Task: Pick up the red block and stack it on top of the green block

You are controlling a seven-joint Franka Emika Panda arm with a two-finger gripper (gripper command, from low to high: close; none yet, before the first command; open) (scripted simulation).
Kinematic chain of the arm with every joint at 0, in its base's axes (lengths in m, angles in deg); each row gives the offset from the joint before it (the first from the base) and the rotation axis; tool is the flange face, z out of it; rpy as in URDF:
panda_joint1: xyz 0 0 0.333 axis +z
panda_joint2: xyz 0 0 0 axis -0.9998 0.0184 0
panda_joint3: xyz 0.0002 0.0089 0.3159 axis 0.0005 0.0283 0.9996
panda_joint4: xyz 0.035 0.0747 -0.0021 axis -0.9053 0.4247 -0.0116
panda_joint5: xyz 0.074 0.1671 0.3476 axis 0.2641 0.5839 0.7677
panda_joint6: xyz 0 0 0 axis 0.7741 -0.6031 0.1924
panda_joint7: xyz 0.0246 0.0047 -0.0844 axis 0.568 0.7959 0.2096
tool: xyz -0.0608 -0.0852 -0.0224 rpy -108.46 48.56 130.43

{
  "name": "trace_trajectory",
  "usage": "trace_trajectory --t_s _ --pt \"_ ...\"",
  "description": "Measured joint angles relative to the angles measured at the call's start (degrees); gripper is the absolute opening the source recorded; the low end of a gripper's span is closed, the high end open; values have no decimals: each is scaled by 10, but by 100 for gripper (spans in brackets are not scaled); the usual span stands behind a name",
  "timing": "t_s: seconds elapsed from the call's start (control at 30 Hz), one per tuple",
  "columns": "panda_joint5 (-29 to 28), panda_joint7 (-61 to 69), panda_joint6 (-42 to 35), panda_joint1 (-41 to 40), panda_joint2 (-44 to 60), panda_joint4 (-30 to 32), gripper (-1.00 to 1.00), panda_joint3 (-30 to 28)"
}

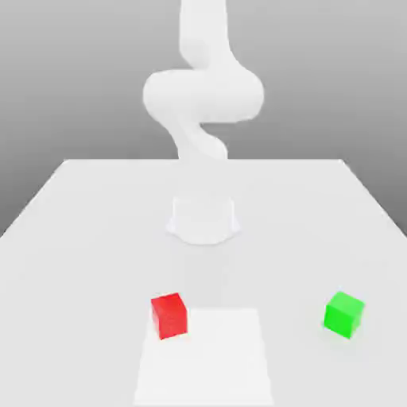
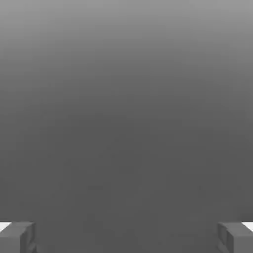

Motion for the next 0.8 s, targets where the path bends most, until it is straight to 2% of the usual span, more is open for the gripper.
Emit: trace_trajectory --t_s 0.37,0.63,0.8 --pt "5 -295 150 -112 215 168 0 66" --pt "13 -495 255 -159 366 285 0 79" --pt "-32 -550 338 -158 466 284 0 61"
